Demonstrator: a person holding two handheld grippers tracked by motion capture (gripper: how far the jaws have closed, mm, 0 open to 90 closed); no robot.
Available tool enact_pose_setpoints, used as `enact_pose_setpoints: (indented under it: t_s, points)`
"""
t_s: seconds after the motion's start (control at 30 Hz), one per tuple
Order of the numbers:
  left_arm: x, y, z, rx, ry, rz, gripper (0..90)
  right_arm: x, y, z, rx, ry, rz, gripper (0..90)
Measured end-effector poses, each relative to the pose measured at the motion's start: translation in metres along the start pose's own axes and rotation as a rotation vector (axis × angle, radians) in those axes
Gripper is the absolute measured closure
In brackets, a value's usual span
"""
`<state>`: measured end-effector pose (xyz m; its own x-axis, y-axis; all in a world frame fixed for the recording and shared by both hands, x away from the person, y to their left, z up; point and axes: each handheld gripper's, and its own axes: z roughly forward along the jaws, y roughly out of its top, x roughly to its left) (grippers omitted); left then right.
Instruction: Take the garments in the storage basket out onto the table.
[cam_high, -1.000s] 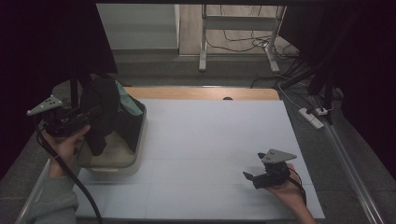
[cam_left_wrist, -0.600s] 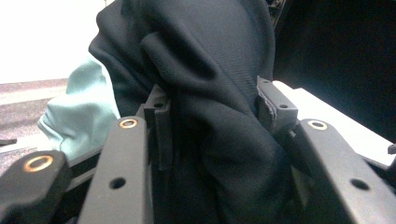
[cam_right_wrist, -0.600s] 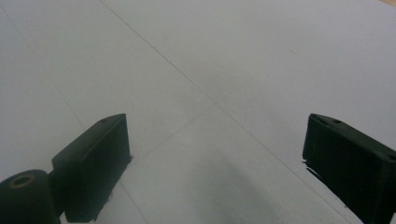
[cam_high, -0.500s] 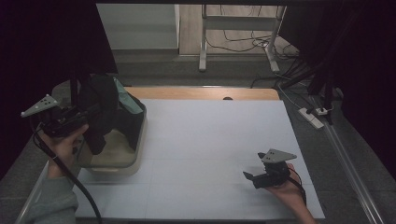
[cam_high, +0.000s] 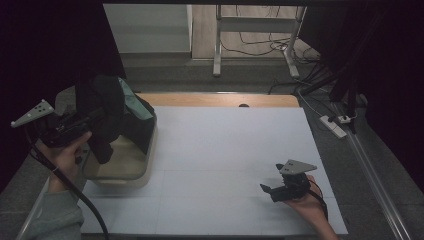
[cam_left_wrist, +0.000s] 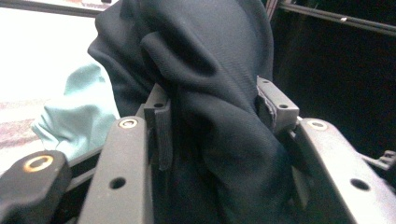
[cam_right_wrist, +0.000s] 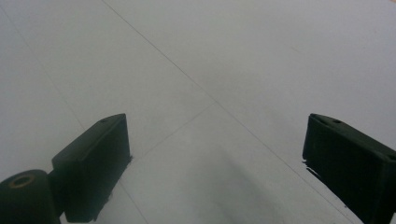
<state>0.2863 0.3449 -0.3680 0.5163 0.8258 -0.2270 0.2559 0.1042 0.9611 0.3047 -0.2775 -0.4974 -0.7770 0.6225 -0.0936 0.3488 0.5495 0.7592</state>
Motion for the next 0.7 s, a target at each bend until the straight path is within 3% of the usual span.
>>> enact_pose_setpoints:
  t_s: [0.37, 0.7]
  points:
    - [-0.019, 0.011, -0.005, -0.086, -0.054, 0.011, 55.4, 0.000, 0.000, -0.001, -0.008, -0.001, 0.002, 7.0]
    - [-0.032, 0.018, -0.007, -0.129, -0.114, 0.017, 55.4, 0.000, 0.000, -0.001, -0.006, -0.001, 0.000, 7.0]
